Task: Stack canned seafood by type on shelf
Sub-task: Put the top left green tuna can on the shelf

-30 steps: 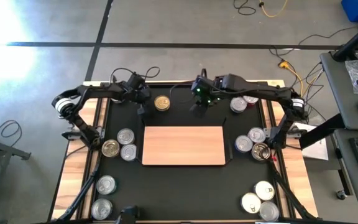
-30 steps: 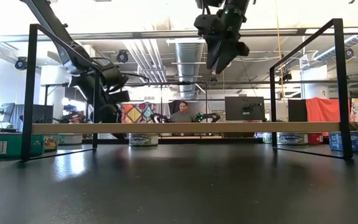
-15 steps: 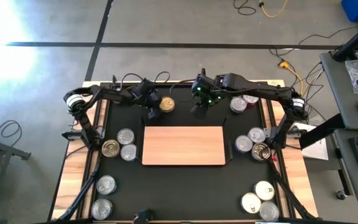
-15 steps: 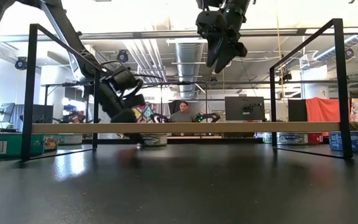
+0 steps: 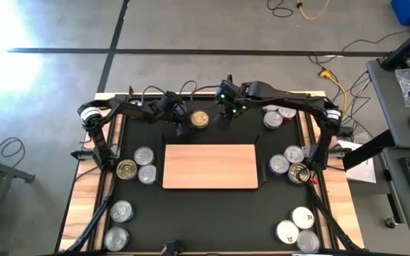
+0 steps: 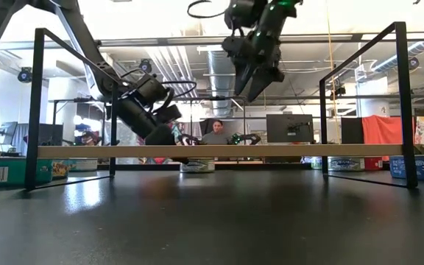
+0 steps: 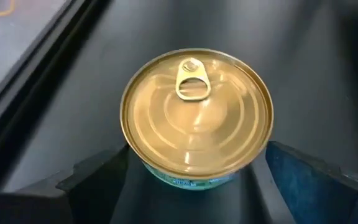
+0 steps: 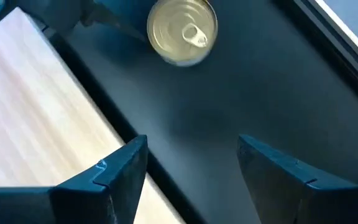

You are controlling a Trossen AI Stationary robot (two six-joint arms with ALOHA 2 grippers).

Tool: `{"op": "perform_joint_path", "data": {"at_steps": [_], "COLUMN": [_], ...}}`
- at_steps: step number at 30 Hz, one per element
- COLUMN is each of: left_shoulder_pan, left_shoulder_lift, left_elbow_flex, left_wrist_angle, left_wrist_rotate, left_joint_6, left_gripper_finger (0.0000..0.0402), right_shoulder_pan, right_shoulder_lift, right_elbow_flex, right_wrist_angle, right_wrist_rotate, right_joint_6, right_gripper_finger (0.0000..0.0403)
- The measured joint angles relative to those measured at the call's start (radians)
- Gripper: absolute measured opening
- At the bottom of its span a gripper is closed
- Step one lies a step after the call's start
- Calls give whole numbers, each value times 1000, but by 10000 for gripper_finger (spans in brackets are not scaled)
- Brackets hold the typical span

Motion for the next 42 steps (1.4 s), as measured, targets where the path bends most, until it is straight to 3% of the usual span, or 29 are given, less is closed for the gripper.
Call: {"op": "perform_joint_path", "data": {"at_steps": [5,11,20,25,42], "left_shoulder_pan": [-19,-91,-134,-134,-75], "left_shoulder_lift": [2,2,2,3,37], "left_elbow_flex": [0,-1,-62,-83,3], "left_wrist_angle": [4,6,141,189,73], "left_wrist_rotate": [-12,-49,-133,-137,-72], "left_joint_6": [0,-5,-118,-102,45], "left_gripper_finger": [361,361,361,361,361], "right_shoulder_pan": [-3,-13,-24,-31,-51], "right_shoulder_lift": [95,210,278,305,364], "right_elbow_flex": [0,1,3,3,2], "right_wrist_angle": [85,195,253,283,425], "right_wrist_rotate": [27,180,152,133,36], "right_joint_6": [18,43,-29,-26,11], "right_gripper_finger": [261,263,251,261,263]}}
